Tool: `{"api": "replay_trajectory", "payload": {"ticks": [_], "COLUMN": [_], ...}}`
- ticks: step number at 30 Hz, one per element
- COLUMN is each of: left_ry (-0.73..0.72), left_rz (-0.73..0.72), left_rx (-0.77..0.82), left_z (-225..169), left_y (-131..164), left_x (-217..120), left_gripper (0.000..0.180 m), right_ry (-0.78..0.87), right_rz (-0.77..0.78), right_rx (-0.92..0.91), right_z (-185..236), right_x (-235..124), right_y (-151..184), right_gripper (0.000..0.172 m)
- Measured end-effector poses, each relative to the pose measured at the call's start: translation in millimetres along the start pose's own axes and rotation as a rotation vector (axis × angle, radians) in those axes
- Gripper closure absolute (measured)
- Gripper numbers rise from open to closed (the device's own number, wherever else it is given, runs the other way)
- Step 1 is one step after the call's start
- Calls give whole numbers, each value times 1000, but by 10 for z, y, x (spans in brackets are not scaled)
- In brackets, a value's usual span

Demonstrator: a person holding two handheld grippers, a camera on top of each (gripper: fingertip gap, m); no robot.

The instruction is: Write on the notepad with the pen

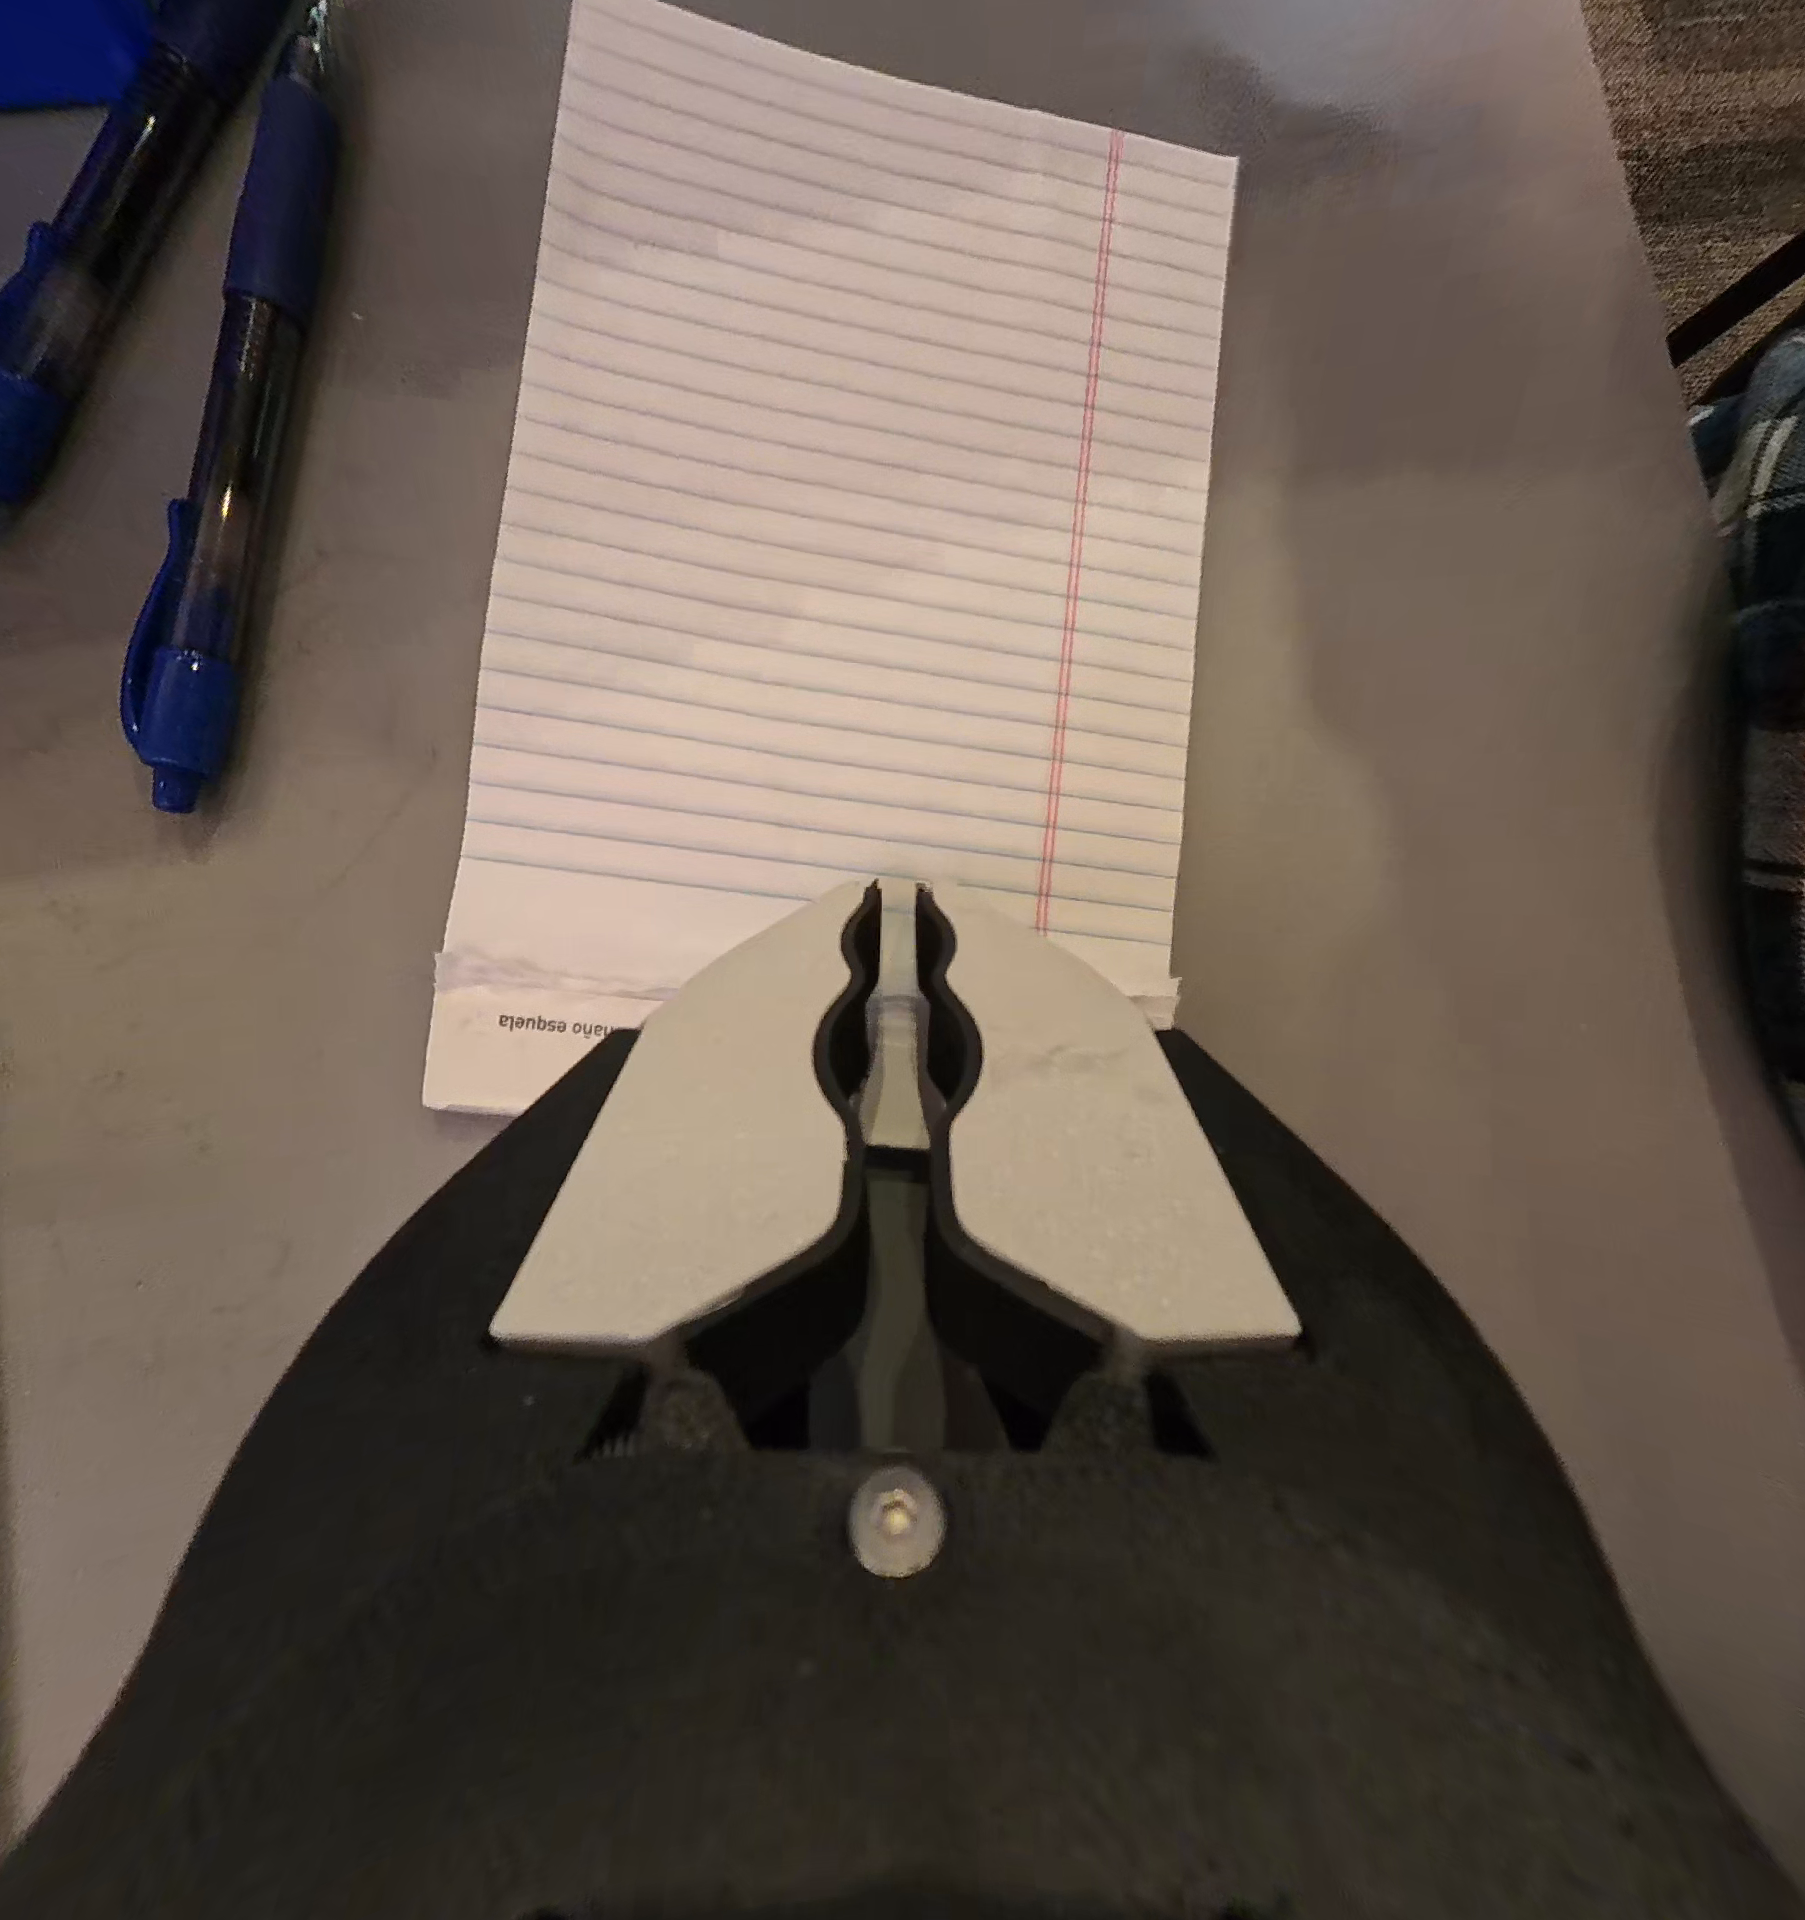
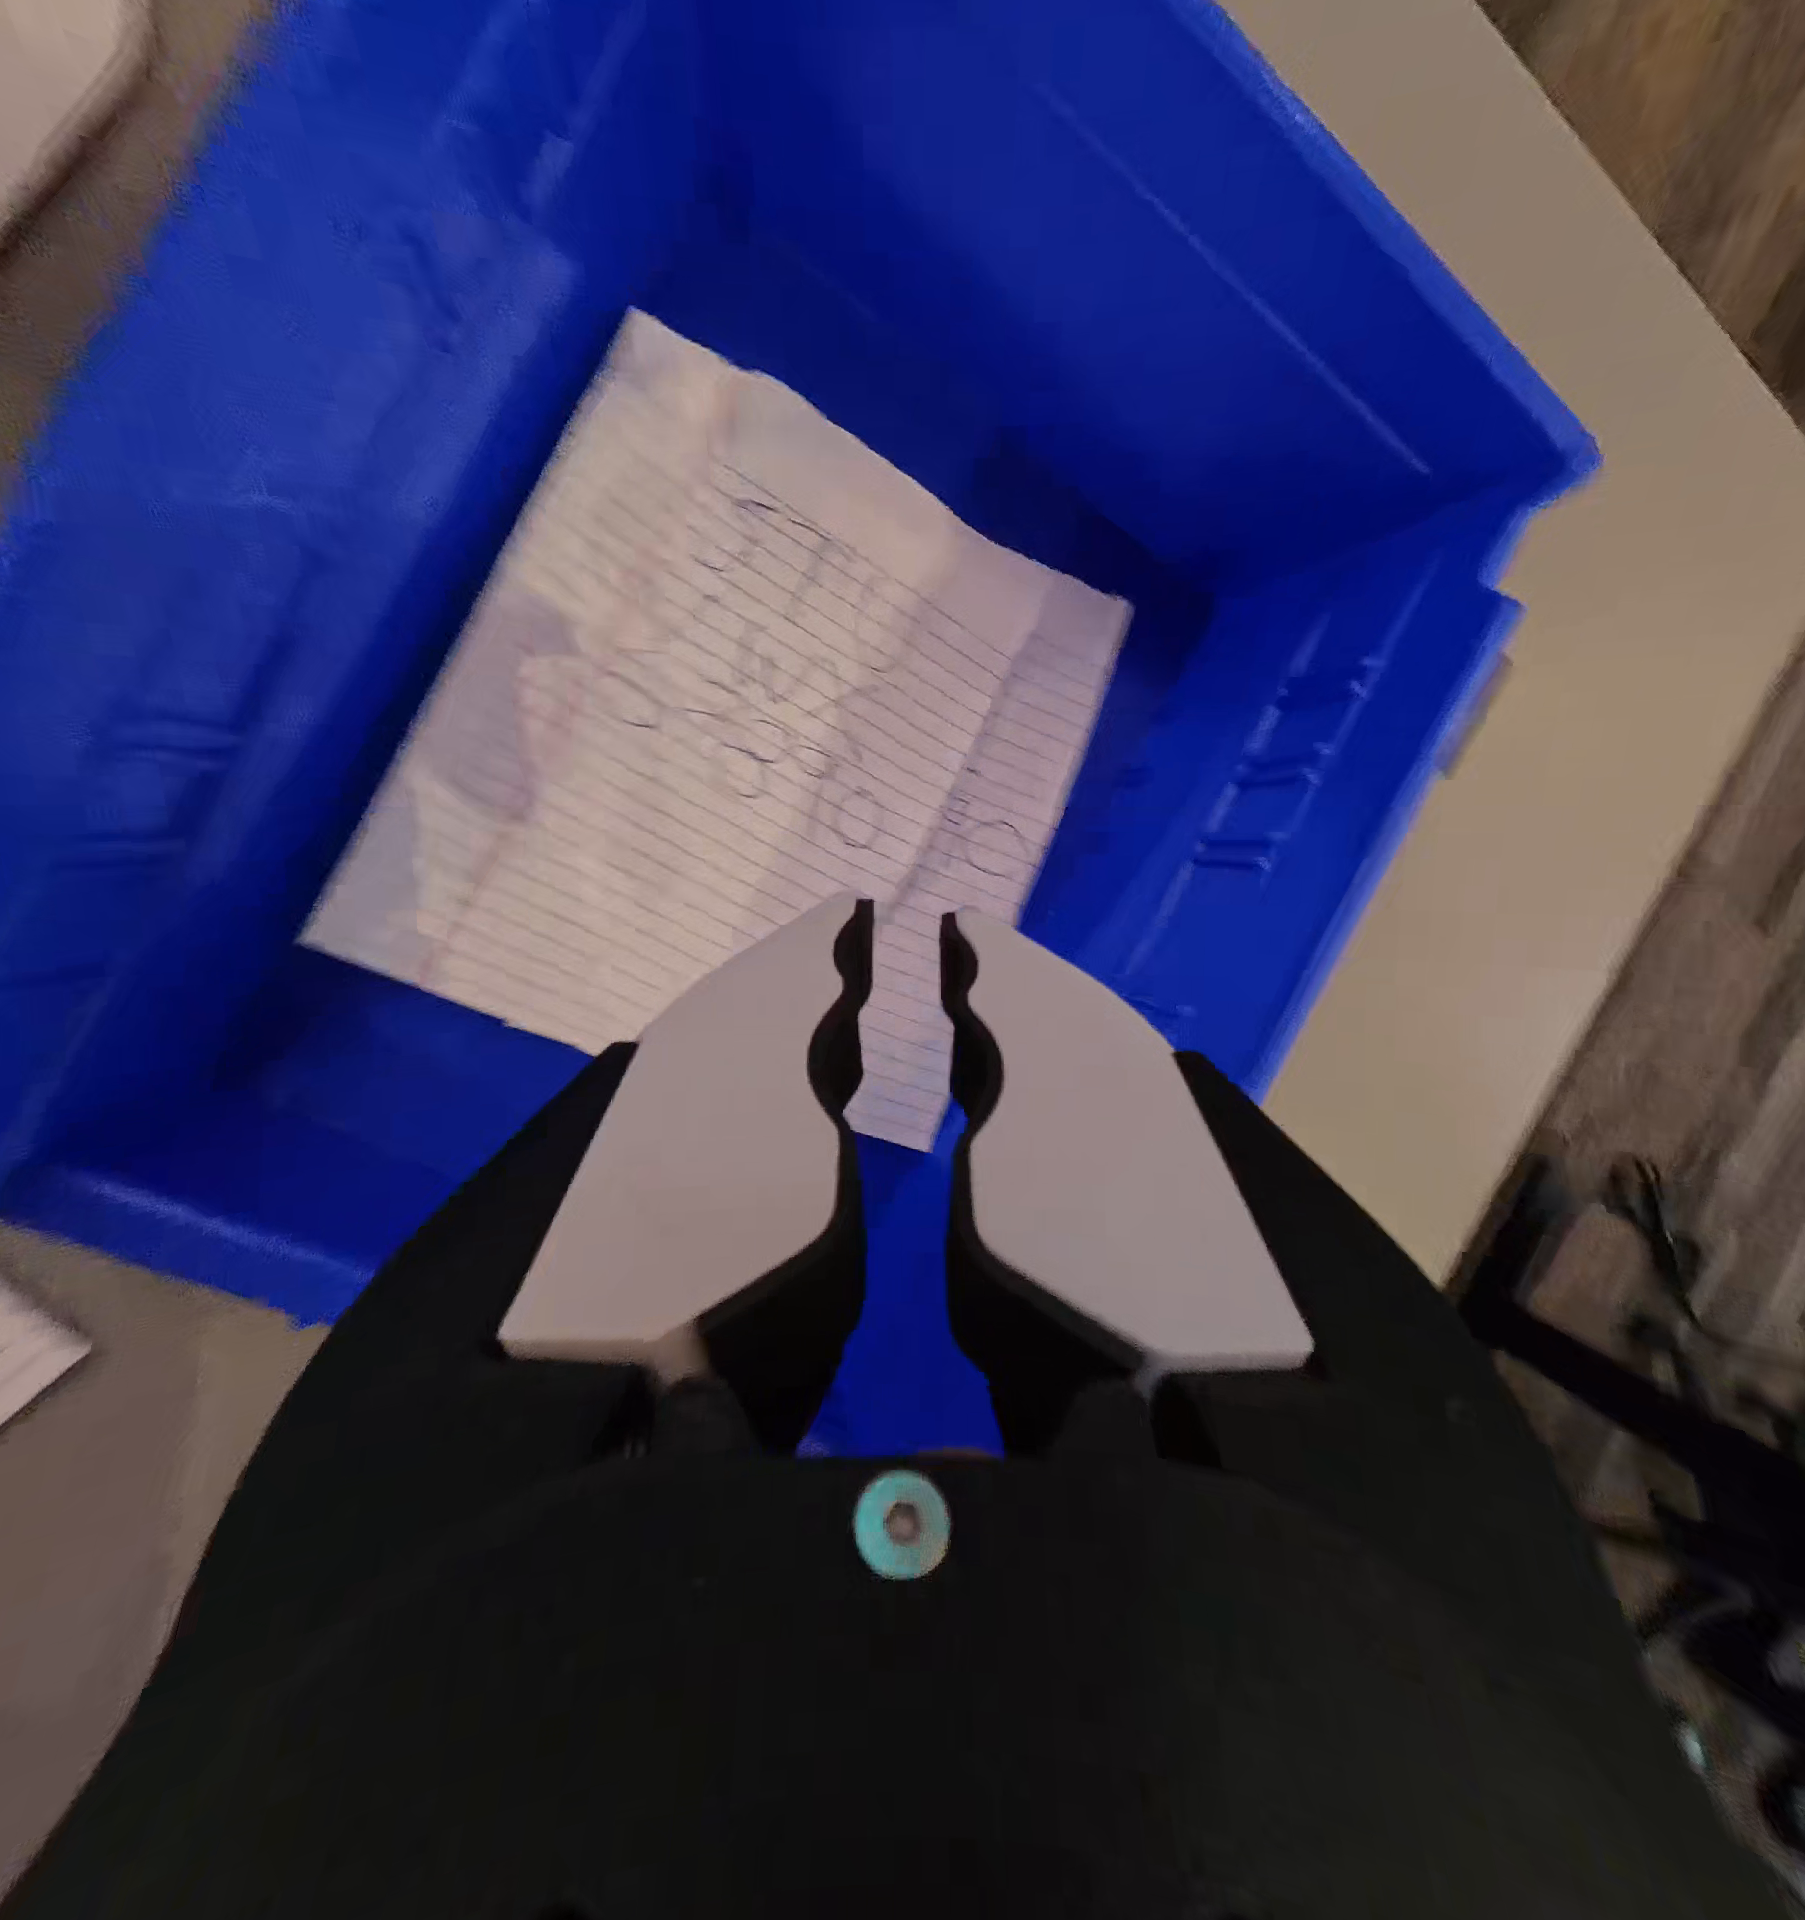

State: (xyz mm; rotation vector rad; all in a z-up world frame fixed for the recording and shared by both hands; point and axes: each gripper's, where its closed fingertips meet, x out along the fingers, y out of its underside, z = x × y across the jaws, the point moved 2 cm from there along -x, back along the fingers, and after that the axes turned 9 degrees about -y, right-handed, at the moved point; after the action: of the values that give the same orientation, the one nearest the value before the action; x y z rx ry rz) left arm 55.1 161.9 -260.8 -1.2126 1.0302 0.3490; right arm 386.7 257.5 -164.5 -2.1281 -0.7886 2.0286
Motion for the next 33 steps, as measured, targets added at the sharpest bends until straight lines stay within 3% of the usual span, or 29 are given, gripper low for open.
{"api": "replay_trajectory", "payload": {"ticks": [4,9,13,16,22,27,33], "left_ry": [17,45,39,3,-69,-107,-137], "left_rz": [10,30,56,105,142,168,186], "left_rx": [14,49,58,59,77,83,66], "left_z": [-38,-98,-73,-1,150,231,320], "left_y": [9,34,74,157,216,274,332], "left_x": [-7,-26,-119,-131,-171,-229,-276], "left_gripper": [174,174,166,170,172,166,163], "right_ry": [-65,-118,-220,-326,-382,-285,-251], "right_rz": [-20,-129,-248,-227,-39,129,241], "right_rx": [-45,-81,-185,-281,-413,-455,-459], "right_z": [295,672,1247,1754,2379,2338,2286], "right_x": [-3,-202,-546,-600,-101,425,696], "right_y": [12,-35,-37,62,226,234,164], "right_gripper": [171,172,168,163,153,148,152]}}
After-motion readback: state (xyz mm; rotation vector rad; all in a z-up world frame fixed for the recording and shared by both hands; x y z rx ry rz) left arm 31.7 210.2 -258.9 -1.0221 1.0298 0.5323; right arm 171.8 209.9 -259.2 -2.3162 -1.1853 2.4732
